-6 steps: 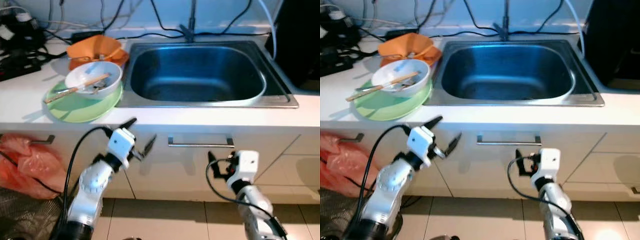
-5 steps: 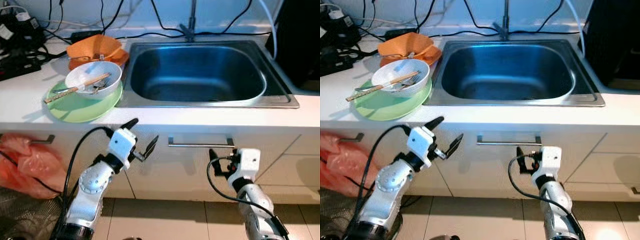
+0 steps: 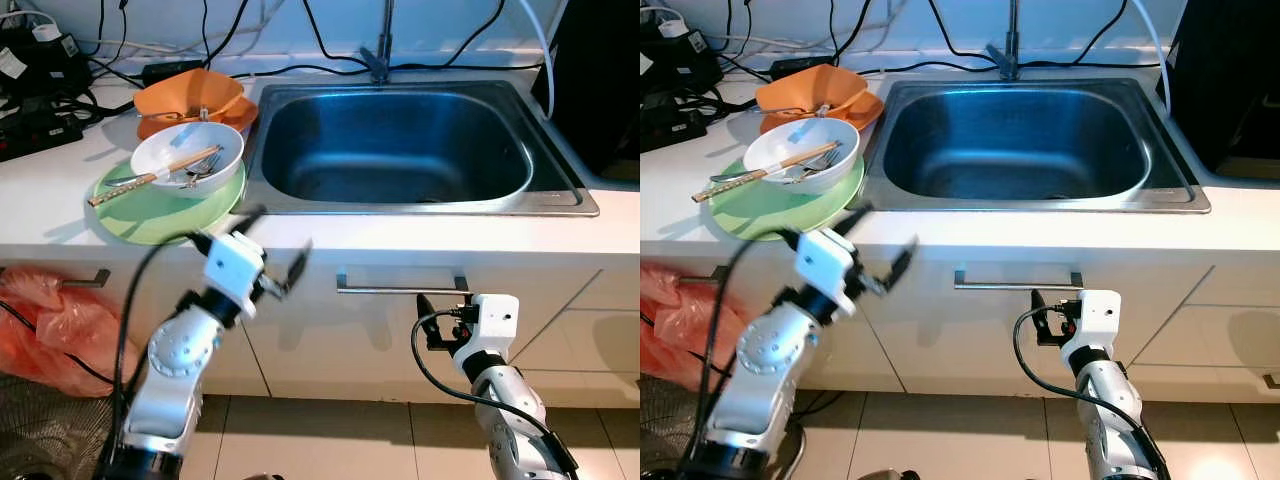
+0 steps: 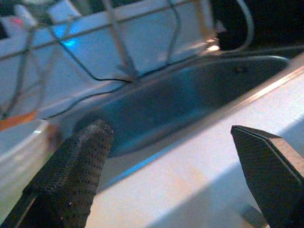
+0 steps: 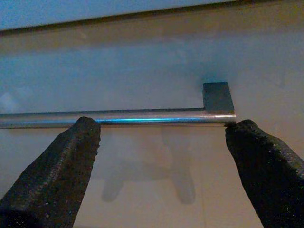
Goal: Kitchen organization
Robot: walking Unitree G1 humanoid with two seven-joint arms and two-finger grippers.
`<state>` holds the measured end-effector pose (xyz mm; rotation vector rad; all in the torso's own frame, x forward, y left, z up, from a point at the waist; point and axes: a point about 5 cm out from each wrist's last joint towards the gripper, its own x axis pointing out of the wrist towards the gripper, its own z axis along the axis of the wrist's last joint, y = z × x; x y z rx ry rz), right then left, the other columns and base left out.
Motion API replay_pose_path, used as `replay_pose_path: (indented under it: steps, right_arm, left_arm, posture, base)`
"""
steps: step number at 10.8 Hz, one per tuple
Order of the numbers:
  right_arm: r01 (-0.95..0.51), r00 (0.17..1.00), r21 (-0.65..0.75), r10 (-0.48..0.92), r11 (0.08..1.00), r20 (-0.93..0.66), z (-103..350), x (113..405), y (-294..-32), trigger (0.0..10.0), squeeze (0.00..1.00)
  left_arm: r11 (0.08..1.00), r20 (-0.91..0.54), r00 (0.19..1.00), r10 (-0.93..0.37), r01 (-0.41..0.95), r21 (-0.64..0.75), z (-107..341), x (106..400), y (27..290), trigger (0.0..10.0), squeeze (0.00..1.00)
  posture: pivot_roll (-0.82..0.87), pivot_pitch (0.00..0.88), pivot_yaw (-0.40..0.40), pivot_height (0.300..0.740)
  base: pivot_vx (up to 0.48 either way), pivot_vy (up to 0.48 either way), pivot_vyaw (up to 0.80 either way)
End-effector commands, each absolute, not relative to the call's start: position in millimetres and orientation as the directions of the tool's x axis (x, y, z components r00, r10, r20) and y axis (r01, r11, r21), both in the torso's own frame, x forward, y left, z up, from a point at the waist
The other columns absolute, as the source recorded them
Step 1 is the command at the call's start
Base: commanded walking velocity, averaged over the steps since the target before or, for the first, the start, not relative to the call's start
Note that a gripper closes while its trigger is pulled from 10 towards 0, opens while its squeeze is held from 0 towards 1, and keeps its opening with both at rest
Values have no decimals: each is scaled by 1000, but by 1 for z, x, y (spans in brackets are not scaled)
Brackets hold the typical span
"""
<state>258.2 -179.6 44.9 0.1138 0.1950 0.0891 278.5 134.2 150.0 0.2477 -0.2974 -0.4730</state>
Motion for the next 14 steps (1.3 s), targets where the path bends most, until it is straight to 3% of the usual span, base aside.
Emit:
replay_pose_path:
  steps: [1, 4, 14]
  right_arm:
    - [-104, 989, 101, 114, 989, -99, 66, 266, -175, 10000, 506]
    - [-88, 990, 90, 97, 992, -98, 69, 264, -176, 10000, 506]
    - [31, 999, 38, -30, 999, -28, 88, 263, -189, 10000, 502]
  left_arm:
    - [878, 257, 858, -445, 360, 316, 160, 281, 138, 10000, 0]
    - [901, 419, 822, -386, 237, 364, 197, 283, 138, 10000, 0]
    - [927, 462, 823, -332, 193, 323, 211, 288, 137, 10000, 0]
  posture:
    - [16, 33, 68, 740]
    - [13, 35, 68, 740]
    - [10, 59, 83, 740]
  base:
    - [0, 0, 0]
    - [0, 0, 0]
    - [0, 0, 0]
